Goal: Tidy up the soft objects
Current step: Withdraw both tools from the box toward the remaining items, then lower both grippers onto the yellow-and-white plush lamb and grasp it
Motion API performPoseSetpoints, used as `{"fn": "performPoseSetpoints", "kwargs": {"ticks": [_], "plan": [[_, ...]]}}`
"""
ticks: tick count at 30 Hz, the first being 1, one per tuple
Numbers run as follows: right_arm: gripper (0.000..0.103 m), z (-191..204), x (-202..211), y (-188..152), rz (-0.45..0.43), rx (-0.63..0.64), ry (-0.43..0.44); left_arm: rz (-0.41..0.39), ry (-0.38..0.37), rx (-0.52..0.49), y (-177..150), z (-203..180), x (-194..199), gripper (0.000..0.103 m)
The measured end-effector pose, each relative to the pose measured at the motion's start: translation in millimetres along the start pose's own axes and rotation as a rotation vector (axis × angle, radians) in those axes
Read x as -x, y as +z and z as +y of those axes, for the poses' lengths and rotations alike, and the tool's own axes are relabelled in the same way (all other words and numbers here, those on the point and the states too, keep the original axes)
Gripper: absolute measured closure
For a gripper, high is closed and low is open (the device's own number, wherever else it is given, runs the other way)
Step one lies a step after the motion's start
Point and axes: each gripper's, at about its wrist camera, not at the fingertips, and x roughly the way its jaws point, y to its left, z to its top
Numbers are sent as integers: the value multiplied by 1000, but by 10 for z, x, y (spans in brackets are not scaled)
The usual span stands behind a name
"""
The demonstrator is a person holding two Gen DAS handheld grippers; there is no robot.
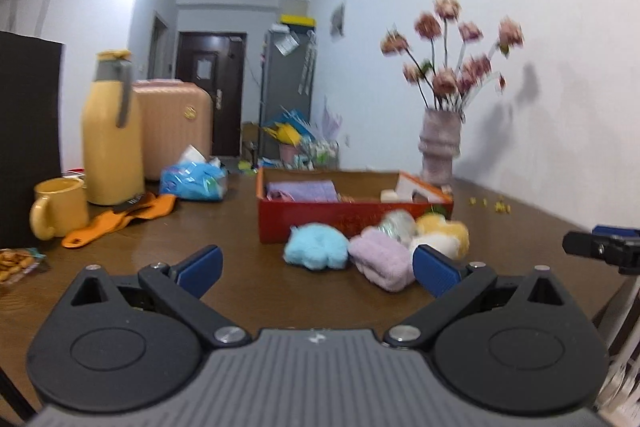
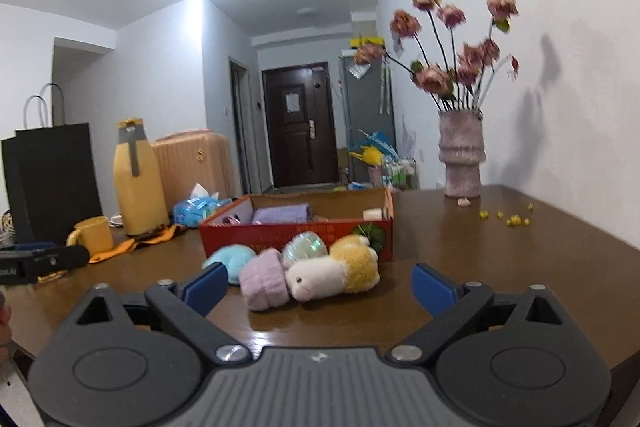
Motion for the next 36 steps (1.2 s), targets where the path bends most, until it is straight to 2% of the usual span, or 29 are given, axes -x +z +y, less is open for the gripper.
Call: {"fn": "performPoseSetpoints", "kwargs": {"ticks": [5, 10, 16, 19, 20, 22, 24, 27, 29, 30, 32, 34, 36], "plan": [[8, -113, -440, -84, 63, -17, -31, 78, -21, -20, -38, -135, -535, 0], [9, -261, -1060, 68, 115, -47, -7, 130, -42, -21, 32, -294, -988, 0], [19, -368, -1964, 194, 206, -62, -19, 184, -35, -34, 148, -382, -1377, 0], [29, -461, -2332, 138, 264, -94, -38, 197, -24, -42, 191, -404, -1497, 0], [34, -506, -2383, 106, 269, -127, -21, 206, -18, -44, 194, -412, -1545, 0], [48, -604, -2384, 69, 273, -190, 47, 221, -14, -49, 194, -440, -1625, 0], [49, -664, -2272, 42, 284, -213, 73, 239, -16, -55, 180, -483, -1705, 0], [49, -756, -1982, 7, 310, -176, 131, 259, -37, -70, 158, -586, -1815, 0], [45, -865, -1794, -7, 341, -155, 191, 263, -40, -95, 131, -712, -1864, 0], [42, -904, -1706, 0, 348, -150, 186, 254, -22, -130, 104, -814, -1875, 0], [24, -948, -1505, 55, 294, -141, 101, 226, -8, -210, 26, -1030, -1860, 0], [22, -984, -1322, 123, 233, -142, 54, 217, -30, -263, -51, -1212, -1812, 0], [22, -1036, -1141, 156, 193, -168, 47, 222, -69, -265, -100, -1313, -1758, 0]]}}
